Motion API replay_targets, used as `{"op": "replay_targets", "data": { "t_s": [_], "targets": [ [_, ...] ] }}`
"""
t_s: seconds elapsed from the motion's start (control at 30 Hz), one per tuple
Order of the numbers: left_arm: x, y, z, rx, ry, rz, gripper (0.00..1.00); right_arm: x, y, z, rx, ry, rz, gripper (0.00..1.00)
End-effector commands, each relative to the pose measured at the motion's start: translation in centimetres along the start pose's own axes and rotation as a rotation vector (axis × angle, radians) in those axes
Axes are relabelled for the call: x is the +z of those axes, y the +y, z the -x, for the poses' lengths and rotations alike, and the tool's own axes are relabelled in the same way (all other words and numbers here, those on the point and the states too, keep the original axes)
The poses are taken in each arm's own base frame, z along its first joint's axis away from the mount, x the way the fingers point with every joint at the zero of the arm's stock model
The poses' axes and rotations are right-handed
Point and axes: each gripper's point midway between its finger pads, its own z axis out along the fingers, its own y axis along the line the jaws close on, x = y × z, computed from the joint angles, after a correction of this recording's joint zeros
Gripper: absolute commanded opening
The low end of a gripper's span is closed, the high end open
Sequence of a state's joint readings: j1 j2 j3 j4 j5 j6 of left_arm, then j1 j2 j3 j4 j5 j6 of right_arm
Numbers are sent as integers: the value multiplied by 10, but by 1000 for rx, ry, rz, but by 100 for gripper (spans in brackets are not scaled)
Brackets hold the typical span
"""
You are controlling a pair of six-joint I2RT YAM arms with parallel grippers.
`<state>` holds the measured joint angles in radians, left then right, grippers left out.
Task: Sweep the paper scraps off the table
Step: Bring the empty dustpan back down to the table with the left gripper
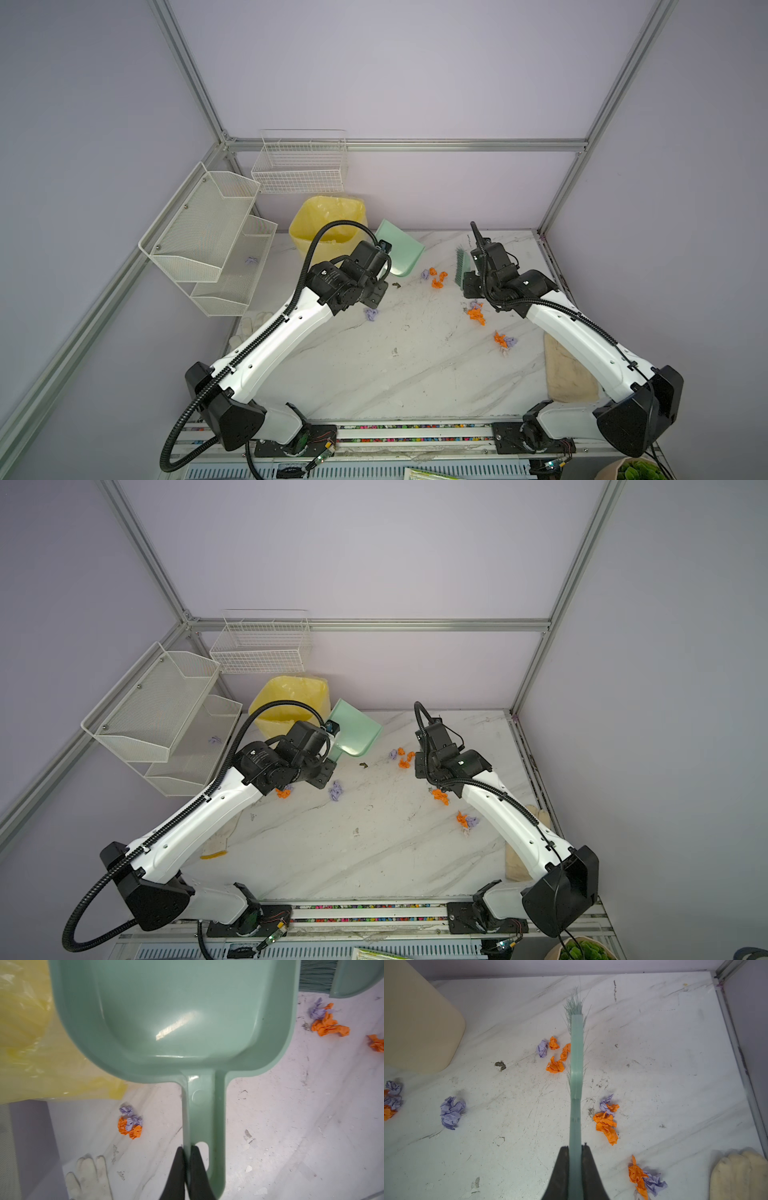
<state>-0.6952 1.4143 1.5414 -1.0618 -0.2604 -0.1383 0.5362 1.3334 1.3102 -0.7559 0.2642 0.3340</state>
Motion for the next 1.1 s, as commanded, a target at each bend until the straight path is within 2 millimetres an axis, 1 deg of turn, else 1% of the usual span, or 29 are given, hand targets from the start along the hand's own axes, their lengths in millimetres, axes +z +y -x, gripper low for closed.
{"op": "replay_targets", "data": {
  "t_s": [0.0,0.13,0.23,0.3,0.4,0.5,0.6,0.73,0.77,0.83,0.97,1.0,1.03,1.07],
  "targets": [
    [-3,-29,0,-42,-39,-161,0,-29,-33,3,75,-23,-127,0],
    [1,-49,-9,-47,-33,-259,0,-35,-54,-12,119,13,-220,0],
    [4,-70,-18,-49,-16,-355,0,-40,-78,-30,152,64,-345,0],
    [9,-86,-27,-59,15,-408,0,-40,-86,-39,150,96,-389,0],
    [17,-105,-47,-50,77,-459,0,-40,-96,-52,160,138,-449,0],
    [23,-119,-65,-50,130,-504,0,-39,-102,-62,185,175,-473,0],
    [23,-127,-79,-33,159,-524,0,-36,-106,-70,193,210,-490,0],
    [21,-134,-90,-4,182,-539,0,-34,-119,-81,161,272,-555,0],
    [21,-135,-92,2,186,-540,0,-33,-119,-83,157,281,-555,0],
    [24,-138,-96,21,205,-539,0,-32,-117,-88,148,309,-544,0],
    [32,-137,-105,69,252,-504,0,-36,-129,-93,87,332,-611,0],
    [31,-135,-105,75,255,-499,0,-35,-128,-93,74,334,-604,0],
    [40,-138,-112,84,300,-491,0,-34,-126,-94,67,338,-594,0],
    [42,-139,-115,87,317,-488,0,-32,-126,-96,65,349,-589,0]
  ]
}}
